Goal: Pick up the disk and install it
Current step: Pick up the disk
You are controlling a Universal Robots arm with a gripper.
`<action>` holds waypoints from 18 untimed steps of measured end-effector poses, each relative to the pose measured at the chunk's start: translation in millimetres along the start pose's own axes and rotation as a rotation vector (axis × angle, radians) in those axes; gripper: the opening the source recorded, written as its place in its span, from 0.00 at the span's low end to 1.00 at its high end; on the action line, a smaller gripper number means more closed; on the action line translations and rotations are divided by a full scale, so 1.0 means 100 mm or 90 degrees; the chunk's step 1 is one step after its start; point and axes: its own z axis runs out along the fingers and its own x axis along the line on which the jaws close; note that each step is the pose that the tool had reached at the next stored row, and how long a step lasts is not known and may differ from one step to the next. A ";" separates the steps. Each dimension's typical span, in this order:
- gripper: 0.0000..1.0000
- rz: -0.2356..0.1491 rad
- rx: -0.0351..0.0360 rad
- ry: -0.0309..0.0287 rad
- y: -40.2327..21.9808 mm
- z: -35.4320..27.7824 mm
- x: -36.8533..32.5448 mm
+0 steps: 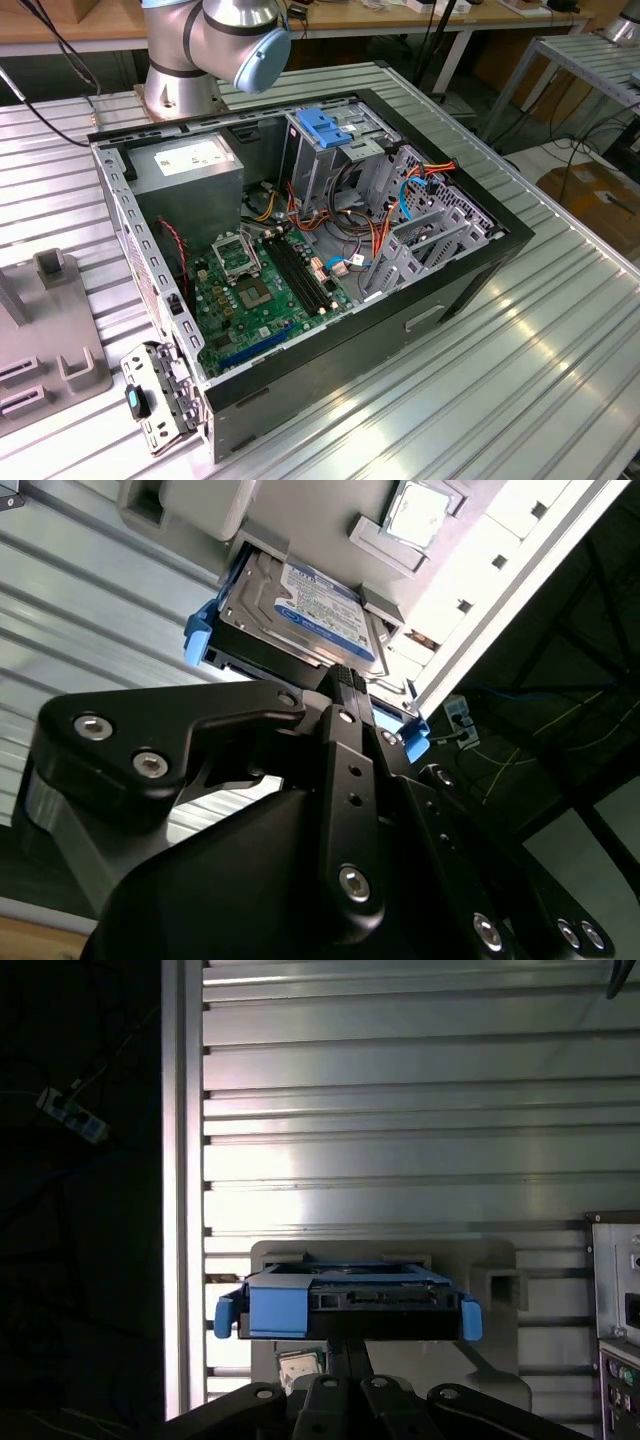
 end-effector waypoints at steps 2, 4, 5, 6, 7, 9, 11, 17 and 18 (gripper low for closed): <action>0.11 -0.022 0.0010 0.0007 0.000 0.000 0.000; 0.11 -0.048 0.0022 0.0015 0.000 0.001 0.000; 0.11 -0.064 0.0030 0.0020 0.000 0.001 0.000; 0.11 -0.077 0.0036 0.0024 0.000 0.001 0.000; 0.11 -0.099 0.0046 0.0031 0.000 0.002 0.000; 0.11 -0.122 0.0057 0.0038 0.000 0.003 0.000; 0.11 -0.151 0.0071 0.0047 0.000 0.004 0.000; 0.11 -0.200 0.0093 0.0062 0.000 0.005 0.000; 0.11 -0.200 0.0094 0.0062 0.000 0.005 0.000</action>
